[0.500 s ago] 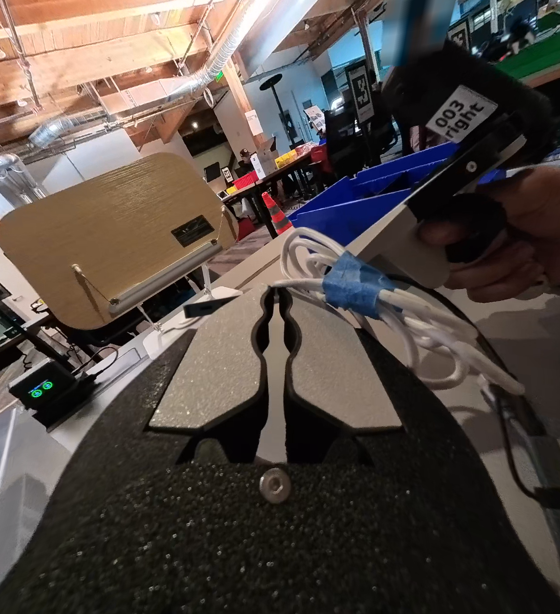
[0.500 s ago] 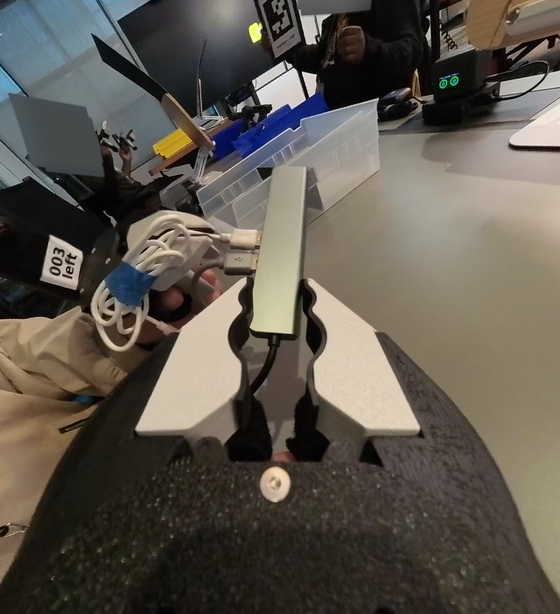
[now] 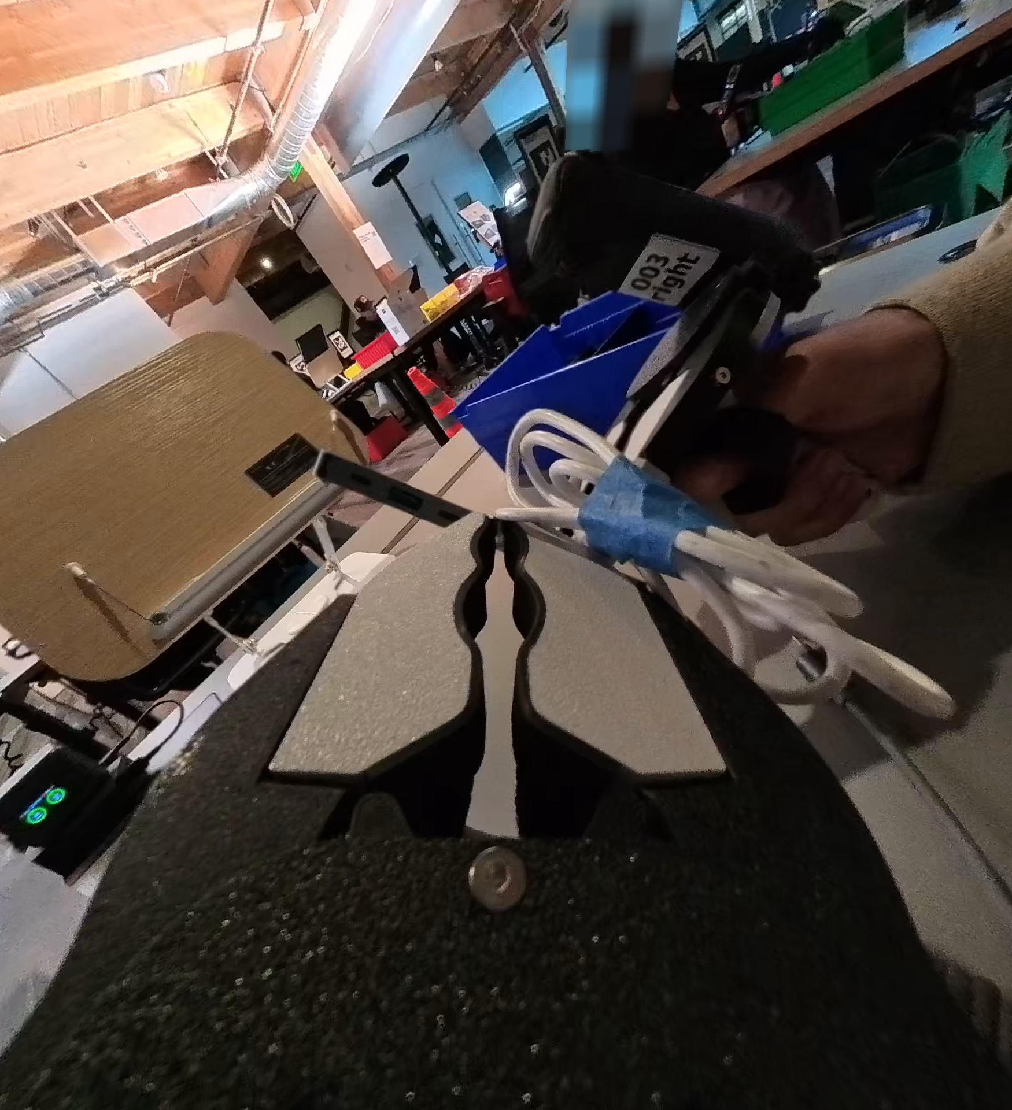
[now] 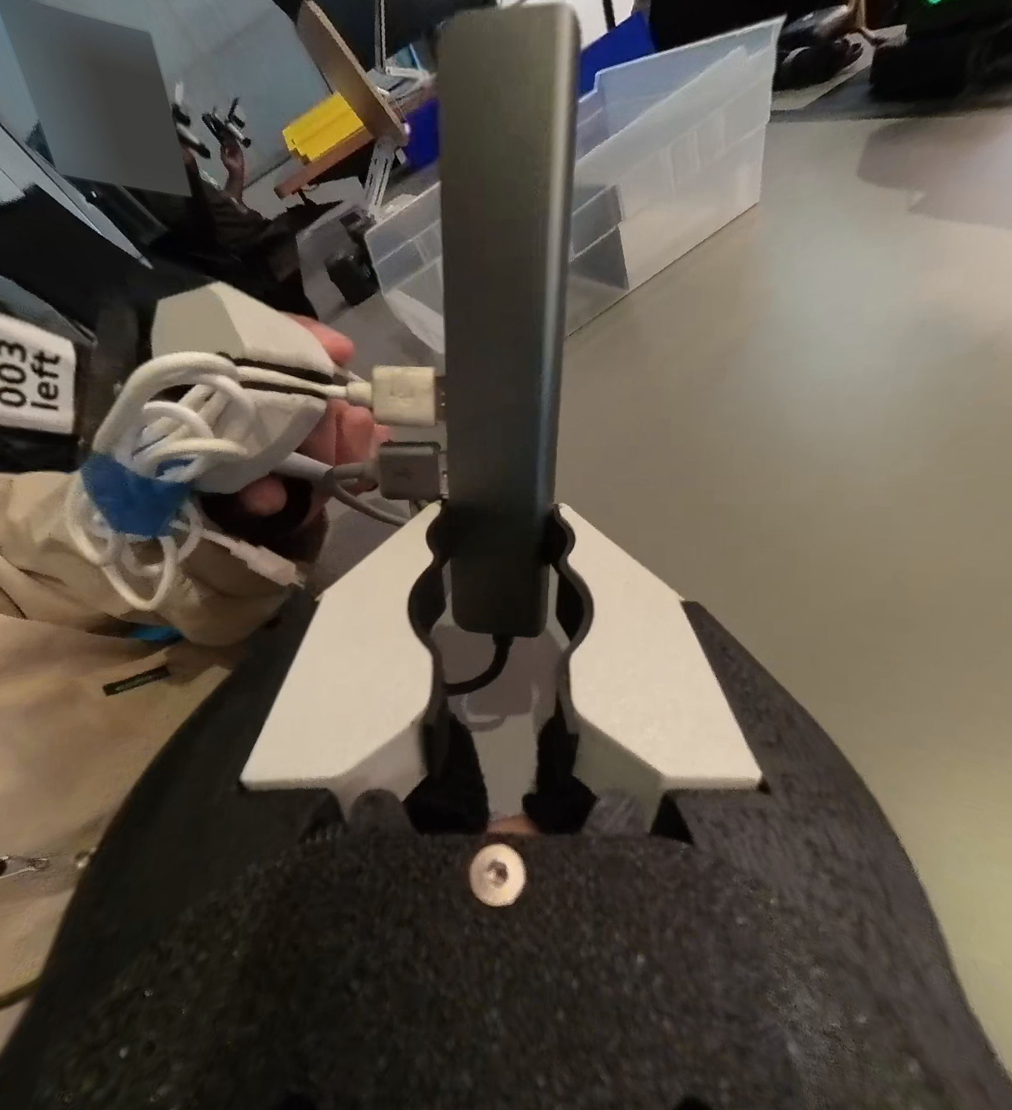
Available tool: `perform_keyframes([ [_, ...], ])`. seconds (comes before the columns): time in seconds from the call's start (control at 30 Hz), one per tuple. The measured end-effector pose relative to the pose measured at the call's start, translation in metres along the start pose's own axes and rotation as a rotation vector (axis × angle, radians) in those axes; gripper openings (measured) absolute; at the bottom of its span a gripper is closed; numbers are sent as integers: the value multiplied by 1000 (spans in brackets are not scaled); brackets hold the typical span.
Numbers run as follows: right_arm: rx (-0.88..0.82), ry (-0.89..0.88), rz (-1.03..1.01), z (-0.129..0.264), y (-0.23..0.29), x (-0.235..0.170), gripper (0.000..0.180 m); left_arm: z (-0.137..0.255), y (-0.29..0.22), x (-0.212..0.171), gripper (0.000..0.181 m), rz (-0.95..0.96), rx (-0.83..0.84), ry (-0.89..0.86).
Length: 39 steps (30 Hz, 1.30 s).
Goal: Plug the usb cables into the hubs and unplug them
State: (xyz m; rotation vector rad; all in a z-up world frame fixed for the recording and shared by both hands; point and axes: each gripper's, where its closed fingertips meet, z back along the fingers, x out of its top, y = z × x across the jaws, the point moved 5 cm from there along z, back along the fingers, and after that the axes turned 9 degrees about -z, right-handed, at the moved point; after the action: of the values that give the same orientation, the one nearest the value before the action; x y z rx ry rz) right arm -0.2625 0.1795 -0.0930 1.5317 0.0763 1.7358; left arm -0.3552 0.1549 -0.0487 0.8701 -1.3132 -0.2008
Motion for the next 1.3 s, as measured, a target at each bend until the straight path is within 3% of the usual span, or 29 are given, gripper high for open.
perform_keyframes([
  [0.27,-90,44,163,11,3,4,34,-1,-3,2,3,-35,-14,-24],
  [0.43,-82,80,171,4,5,-3,34,-6,-6,10,4,-50,-7,-29],
  [0.6,-143,9,124,11,-3,9,32,-4,-2,-2,3,-20,22,41],
  [0.7,-40,-16,77,13,3,11,32,-1,2,4,3,80,-11,-27],
  [0.83,392,-8,-166,30,18,10,32,8,6,16,3,158,-90,-175],
  [0.9,527,-20,-242,39,22,14,29,11,7,15,3,159,-124,-210],
  [1.1,612,-32,-307,42,26,16,10,11,0,11,3,162,-205,-225],
  [1.3,577,31,-301,40,22,10,9,10,-5,8,3,117,-223,-206],
])
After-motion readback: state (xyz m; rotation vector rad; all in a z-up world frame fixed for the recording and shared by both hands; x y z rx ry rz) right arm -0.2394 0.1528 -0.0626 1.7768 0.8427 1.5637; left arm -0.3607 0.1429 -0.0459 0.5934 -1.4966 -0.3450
